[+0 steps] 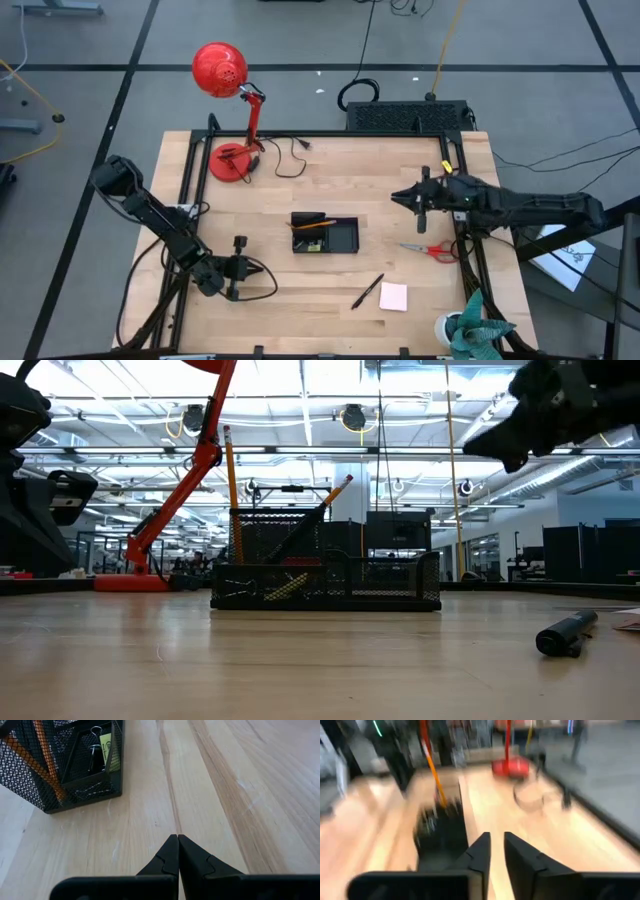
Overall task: Pick and place office supplies into organizer
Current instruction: Put the scissors into the top left section of the desk organizer
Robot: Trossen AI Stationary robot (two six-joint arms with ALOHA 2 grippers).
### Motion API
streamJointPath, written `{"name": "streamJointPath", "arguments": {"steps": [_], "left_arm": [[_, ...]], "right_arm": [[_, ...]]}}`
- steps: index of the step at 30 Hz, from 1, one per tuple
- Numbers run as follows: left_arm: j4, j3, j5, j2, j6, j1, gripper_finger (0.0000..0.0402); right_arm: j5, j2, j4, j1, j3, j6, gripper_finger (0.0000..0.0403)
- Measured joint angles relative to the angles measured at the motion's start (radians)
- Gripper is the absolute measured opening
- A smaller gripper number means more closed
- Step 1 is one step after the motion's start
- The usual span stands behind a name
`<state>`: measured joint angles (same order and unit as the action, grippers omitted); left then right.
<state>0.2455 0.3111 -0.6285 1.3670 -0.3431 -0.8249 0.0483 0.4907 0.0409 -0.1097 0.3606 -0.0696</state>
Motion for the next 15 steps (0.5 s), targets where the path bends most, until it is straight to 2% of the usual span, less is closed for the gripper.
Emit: {"name": "streamJointPath", "arguments": {"steps": [8, 15], "left_arm": [[0.013, 0.0, 0.0, 0.0, -0.007, 0.0, 0.0006], [0.106, 0.0, -0.001, 0.0, -0.009, 0.0, 0.0006]], "right_arm": [[-0.011, 0.207, 0.57, 0.0, 0.347, -0.04, 0.0128], [-0.177, 0.377, 1.025, 0.047, 0.511, -0.099, 0.0165]]}}
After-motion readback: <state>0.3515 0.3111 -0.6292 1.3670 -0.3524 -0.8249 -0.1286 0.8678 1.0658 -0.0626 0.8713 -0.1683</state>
